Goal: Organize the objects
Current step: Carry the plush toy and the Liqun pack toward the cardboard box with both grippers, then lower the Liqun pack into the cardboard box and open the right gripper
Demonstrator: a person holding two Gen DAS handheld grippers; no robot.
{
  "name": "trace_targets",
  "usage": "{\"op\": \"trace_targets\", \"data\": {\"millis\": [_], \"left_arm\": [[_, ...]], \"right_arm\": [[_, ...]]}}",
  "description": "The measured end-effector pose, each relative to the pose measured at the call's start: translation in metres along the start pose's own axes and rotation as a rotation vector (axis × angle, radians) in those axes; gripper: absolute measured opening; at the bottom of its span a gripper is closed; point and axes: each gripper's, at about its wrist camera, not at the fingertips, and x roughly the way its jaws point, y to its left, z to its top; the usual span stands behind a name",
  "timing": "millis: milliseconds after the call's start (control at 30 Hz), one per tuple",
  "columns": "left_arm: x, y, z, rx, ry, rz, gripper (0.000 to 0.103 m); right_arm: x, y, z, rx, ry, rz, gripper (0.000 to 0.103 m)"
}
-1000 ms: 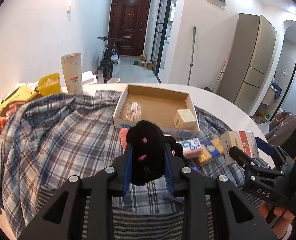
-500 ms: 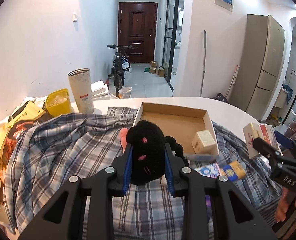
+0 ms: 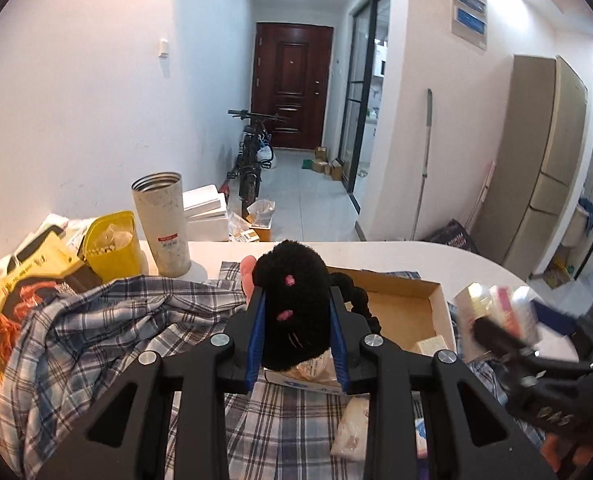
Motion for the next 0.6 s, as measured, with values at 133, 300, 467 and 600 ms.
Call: {"op": "trace_targets", "data": {"millis": [133, 300, 467, 600], "left_arm": [[0.01, 0.013, -0.004, -0.041, 0.003, -0.003, 0.03], [0.021, 0.034, -0.011, -0.093, 0.005, 0.025, 0.03], [0.029, 0.049, -0.02, -0.111, 0.005, 0.071, 0.03], [0.036, 0.054, -0.026, -0.126, 0.025, 0.071, 0.03]], "right_arm": [[0.023, 0.009, -0.004, 0.006, 0.057, 0.02, 0.091], [0.059, 0.024, -0.009, 0.047, 0.14, 0.049, 0.091], [0.089, 0.039, -0.017, 0.055, 0.202, 0.034, 0.091], [0.104, 0.045, -0.026, 0.053, 0.247, 0.033, 0.091]]}}
